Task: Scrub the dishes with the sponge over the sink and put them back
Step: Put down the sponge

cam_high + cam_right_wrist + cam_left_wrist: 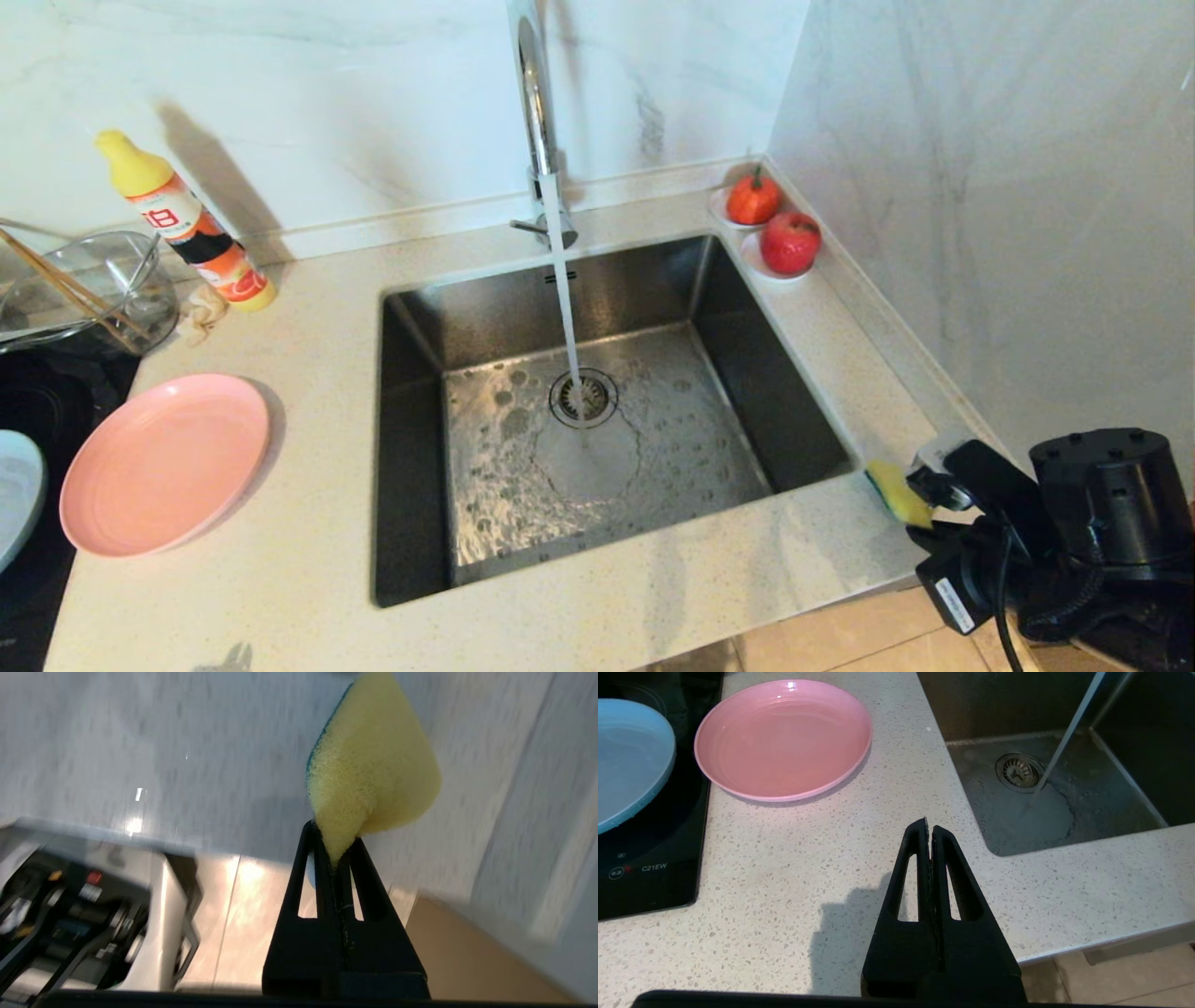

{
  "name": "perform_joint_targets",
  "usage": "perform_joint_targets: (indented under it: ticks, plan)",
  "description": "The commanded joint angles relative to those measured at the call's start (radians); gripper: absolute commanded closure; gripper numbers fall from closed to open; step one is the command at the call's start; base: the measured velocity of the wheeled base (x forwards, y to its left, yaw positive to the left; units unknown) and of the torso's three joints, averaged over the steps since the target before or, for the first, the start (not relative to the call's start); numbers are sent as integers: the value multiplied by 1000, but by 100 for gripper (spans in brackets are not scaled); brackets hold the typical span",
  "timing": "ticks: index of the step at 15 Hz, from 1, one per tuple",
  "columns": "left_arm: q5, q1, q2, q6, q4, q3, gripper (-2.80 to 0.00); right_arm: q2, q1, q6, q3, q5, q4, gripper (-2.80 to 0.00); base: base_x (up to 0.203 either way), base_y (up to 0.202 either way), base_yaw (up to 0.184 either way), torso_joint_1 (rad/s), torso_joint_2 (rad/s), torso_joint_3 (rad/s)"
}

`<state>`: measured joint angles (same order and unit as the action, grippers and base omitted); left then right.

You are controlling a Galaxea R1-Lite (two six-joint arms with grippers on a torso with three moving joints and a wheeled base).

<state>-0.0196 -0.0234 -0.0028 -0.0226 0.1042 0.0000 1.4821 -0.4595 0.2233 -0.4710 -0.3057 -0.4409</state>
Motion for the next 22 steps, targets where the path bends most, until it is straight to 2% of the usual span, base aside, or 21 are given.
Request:
perform_joint_targets:
  ticks: [1, 4, 10, 17, 22]
  plan:
    - [0, -1, 0, 0, 0, 40, 0, 70, 5, 50, 10, -7, -81, 0, 0, 0, 0, 0, 0, 0]
    - [0, 0, 0, 0, 0, 40, 0, 97, 17, 127, 11, -31, -156, 0, 0, 0, 0, 0, 0, 0]
    - [0, 0, 0, 0, 1, 40, 0, 187, 110, 272, -7, -30, -316, 0, 0, 0, 0, 0, 0, 0]
    - [0, 0, 0, 0, 2, 40, 0, 309, 114, 299, -73, -32, -411, 0, 0, 0, 0, 0, 0, 0]
    - [0, 0, 0, 0, 2, 40, 0, 347, 114, 349, -117, -53, -452, 0, 0, 0, 0, 0, 0, 0]
